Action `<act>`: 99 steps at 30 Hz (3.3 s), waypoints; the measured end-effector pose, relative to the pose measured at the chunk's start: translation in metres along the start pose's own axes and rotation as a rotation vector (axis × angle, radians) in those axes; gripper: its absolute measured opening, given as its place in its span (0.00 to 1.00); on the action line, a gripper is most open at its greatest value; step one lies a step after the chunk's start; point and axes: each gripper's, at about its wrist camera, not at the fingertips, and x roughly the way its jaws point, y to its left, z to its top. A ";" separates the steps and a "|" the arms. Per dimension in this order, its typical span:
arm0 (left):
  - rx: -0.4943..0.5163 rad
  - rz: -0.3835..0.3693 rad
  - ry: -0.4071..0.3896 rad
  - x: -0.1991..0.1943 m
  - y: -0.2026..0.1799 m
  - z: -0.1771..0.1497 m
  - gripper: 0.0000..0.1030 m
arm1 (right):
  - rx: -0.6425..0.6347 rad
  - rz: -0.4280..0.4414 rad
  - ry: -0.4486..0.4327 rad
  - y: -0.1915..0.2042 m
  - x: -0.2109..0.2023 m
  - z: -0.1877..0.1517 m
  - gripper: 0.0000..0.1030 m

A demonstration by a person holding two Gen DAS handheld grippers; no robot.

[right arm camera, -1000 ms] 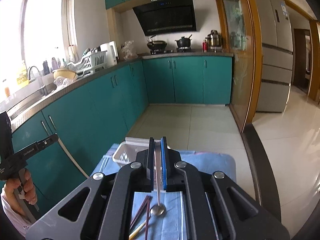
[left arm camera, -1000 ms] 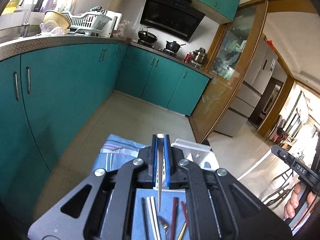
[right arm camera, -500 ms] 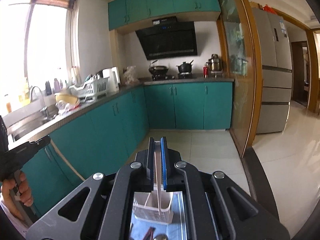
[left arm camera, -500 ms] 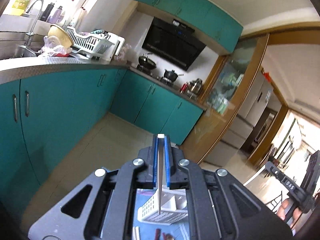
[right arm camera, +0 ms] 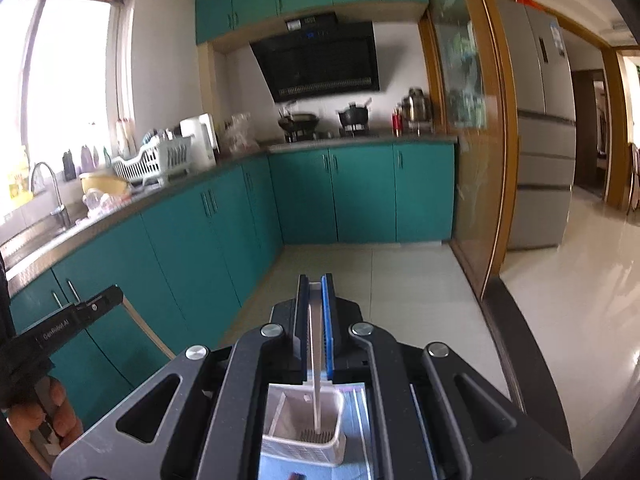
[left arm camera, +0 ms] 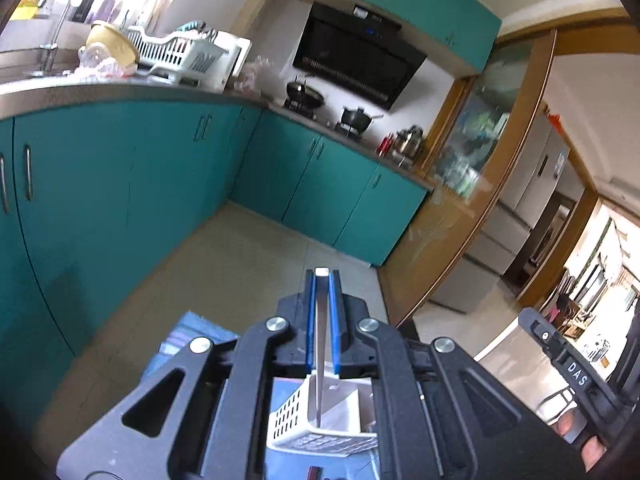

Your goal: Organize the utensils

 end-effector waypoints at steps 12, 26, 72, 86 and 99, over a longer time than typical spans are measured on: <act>0.045 0.004 0.016 -0.020 0.012 -0.037 0.37 | 0.062 -0.037 0.004 -0.037 -0.037 -0.042 0.41; 0.219 0.140 0.431 -0.018 0.059 -0.222 0.41 | 0.098 0.115 0.610 -0.021 0.006 -0.254 0.41; 0.254 0.165 0.571 -0.007 0.057 -0.269 0.06 | 0.074 -0.068 0.635 -0.026 0.010 -0.279 0.06; 0.307 0.131 0.623 -0.048 0.053 -0.286 0.06 | 0.049 0.014 0.701 -0.023 -0.018 -0.288 0.06; 0.292 0.136 0.616 -0.042 0.060 -0.282 0.08 | 0.052 0.000 0.703 -0.023 -0.015 -0.290 0.08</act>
